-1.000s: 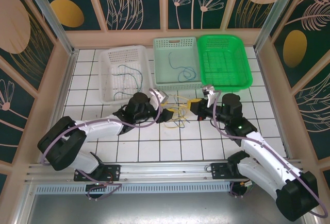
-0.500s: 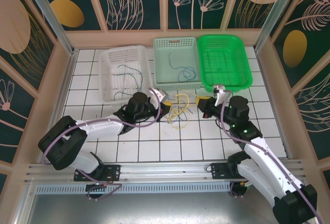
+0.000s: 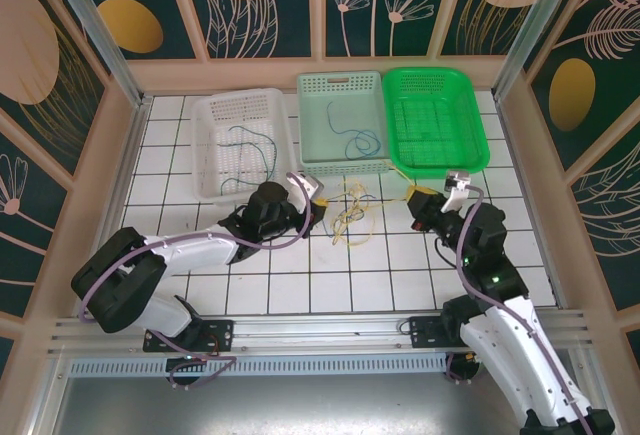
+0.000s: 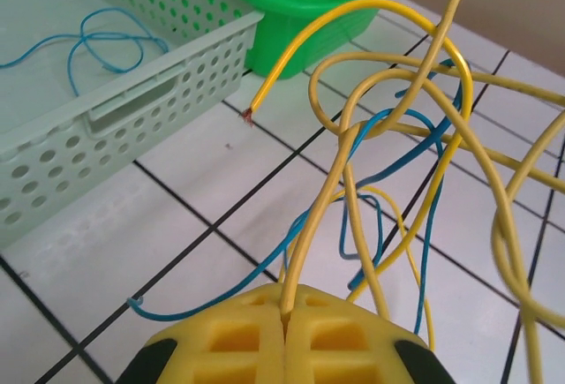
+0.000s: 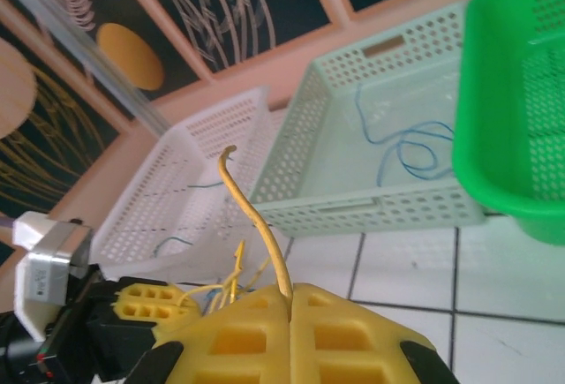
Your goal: Untangle the cables
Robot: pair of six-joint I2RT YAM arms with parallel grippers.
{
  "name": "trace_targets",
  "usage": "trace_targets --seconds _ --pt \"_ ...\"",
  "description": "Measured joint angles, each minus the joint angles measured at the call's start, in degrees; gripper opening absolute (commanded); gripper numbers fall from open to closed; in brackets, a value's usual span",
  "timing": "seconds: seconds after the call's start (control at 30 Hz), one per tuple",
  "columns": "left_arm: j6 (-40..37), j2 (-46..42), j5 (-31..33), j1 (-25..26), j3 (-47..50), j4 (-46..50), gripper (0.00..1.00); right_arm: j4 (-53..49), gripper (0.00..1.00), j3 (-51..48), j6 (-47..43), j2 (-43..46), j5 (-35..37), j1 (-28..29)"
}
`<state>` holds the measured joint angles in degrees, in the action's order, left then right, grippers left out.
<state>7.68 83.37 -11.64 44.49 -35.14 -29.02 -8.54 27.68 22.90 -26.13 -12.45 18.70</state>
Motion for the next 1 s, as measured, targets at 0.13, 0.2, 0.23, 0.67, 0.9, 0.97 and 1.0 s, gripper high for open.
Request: trace_targets --seconds 0.13,0.2,0.23,0.67,0.9,0.97,1.0 --pt "-0.28 -0.61 2.14 0.04 0.39 1.77 0.0 -5.92 0.0 2.29 1.27 0.28 3.93 -0.02" --pt "-0.39 -0.87 3.78 0.11 0.42 2.6 0.0 -9.05 0.0 3.41 2.69 0.92 6.73 -0.02" --pt "-0.42 -0.9 4.46 0.13 0.42 2.78 0.0 -10.69 0.0 3.89 3.41 1.27 8.33 -0.02" --pt "-1.92 -0.87 7.8 0.26 0.39 7.21 0.0 -26.1 0.0 7.89 11.69 3.54 26.56 -0.02" --pt "-2.14 -0.74 7.43 0.31 0.42 8.13 0.0 -22.67 0.0 5.79 12.46 3.08 24.15 -0.02" --pt "-2.14 -0.59 7.21 0.31 0.39 8.5 0.0 -20.2 0.0 3.5 12.68 1.38 21.46 -0.02" --pt "-2.14 -0.5 7.08 0.31 0.39 8.7 0.0 -19.71 0.0 2.67 13.0 0.26 20.68 -0.02"
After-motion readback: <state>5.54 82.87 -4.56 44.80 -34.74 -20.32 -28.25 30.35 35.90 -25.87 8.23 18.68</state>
